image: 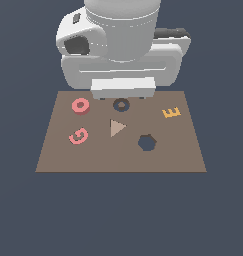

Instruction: Insert a designated object into the corresponding slot on a board.

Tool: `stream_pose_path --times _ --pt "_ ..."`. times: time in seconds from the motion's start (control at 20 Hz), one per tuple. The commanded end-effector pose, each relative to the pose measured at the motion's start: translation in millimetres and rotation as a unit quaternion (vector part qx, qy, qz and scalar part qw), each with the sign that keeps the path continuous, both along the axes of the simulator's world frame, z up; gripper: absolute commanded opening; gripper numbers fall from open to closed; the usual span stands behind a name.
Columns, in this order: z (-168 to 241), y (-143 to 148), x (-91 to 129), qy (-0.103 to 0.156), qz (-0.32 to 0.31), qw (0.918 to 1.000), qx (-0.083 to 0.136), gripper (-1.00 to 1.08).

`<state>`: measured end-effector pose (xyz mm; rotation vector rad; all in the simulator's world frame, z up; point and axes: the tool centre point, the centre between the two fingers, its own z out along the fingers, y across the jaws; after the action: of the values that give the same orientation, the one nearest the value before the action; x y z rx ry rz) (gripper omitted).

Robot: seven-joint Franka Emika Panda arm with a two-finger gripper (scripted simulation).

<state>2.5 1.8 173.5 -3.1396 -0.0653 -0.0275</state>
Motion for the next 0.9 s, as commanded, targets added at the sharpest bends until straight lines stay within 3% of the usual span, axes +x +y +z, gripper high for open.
stream_pose_path --times 0.0,0.4,0.85 --pt "0 0 0 0.0 0.0 1.0 0.0 1.0" --pt "-16 -18 -10 0.001 0.0 1.0 0.0 1.0" --pt "-71 -82 -44 0.005 -0.003 1.0 -0.001 1.0"
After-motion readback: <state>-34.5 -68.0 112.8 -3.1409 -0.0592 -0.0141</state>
